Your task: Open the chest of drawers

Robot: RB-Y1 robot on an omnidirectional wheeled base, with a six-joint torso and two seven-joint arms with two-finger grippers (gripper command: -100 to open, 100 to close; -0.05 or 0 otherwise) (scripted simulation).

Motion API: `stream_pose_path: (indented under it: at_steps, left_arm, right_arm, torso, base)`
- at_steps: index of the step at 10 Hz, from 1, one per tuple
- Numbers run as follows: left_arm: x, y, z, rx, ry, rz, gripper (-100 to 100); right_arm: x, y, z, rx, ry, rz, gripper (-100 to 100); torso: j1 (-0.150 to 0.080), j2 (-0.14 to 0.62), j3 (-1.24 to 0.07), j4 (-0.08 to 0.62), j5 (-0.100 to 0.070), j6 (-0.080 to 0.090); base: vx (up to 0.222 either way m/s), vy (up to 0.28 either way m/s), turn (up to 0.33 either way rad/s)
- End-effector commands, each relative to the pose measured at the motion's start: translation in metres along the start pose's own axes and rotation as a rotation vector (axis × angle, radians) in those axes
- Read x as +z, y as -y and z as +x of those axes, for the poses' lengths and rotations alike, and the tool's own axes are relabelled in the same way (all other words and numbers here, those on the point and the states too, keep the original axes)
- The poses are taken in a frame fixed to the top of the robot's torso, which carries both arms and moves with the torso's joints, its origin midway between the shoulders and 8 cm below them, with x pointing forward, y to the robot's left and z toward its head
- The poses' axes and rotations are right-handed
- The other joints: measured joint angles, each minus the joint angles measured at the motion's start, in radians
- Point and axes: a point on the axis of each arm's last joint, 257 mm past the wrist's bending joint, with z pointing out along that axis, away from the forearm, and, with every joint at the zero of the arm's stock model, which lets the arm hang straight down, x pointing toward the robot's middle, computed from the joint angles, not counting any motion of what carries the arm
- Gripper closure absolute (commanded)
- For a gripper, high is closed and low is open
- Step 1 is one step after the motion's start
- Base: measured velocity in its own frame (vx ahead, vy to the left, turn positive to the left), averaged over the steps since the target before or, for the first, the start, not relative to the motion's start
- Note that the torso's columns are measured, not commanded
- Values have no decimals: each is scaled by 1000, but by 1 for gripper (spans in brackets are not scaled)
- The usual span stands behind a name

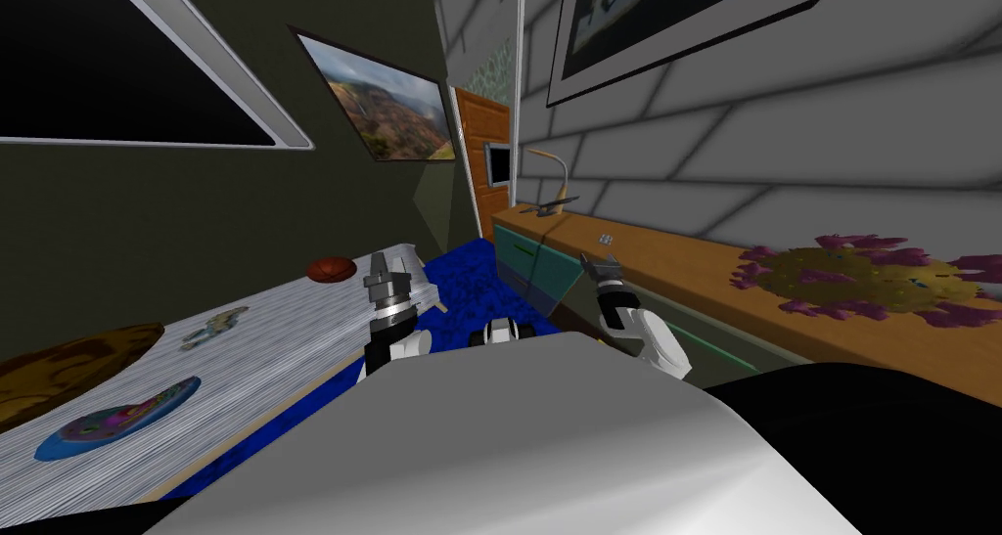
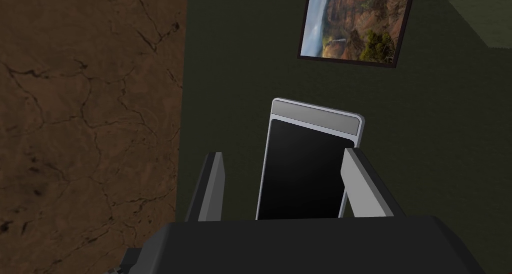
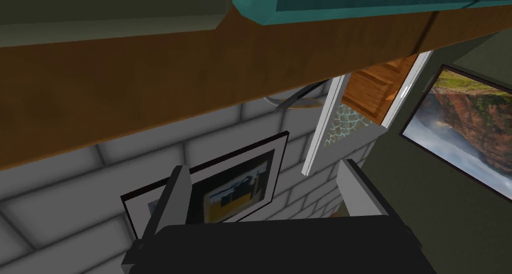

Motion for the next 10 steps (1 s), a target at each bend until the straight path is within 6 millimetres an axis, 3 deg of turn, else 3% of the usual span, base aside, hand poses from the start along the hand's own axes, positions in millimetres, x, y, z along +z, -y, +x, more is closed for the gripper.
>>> stream_pose_path:
  at_steps: [1,2,3,4,5,6,7,10]
  left_arm:
    - [0,0,0,0,0,0,0]
    - [0,0,0,0,0,0,0]
    - [0,0,0,0,0,0,0]
    - [0,0,0,0,0,0,0]
    - [0,0,0,0,0,0,0]
    - [0,0,0,0,0,0,0]
    - [0,0,0,0,0,0,0]
    - [0,0,0,0,0,0,0]
  right_arm:
    - [1,19,14,-101,-32,47,-100]
    - [0,37,24,-156,-58,89,-100]
    - [0,37,24,-177,-60,88,-100]
    - [-2,54,33,-229,-86,128,-100]
    - [-2,54,33,-251,-87,127,-100]
    - [-4,71,42,-298,-114,166,-100]
    - [-4,71,42,-321,-116,165,-100]
    - [-10,103,58,-438,-172,237,-100]
  torso:
    - [3,1,1,0,1,0]
    - [2,2,1,1,1,0]
    - [2,0,0,0,1,0]
    - [0,0,0,0,0,0]
    - [0,-1,-1,0,0,0]
    - [0,0,0,0,0,0]
    - [0,-1,0,0,0,-1]
    - [-1,-3,-2,-2,-2,-2]
  base:
    - [53,123,32]
    - [83,132,81]
    - [83,107,44]
    - [99,113,86]
    - [88,85,39]
    - [99,85,81]
    - [76,95,27]
    - [71,106,70]
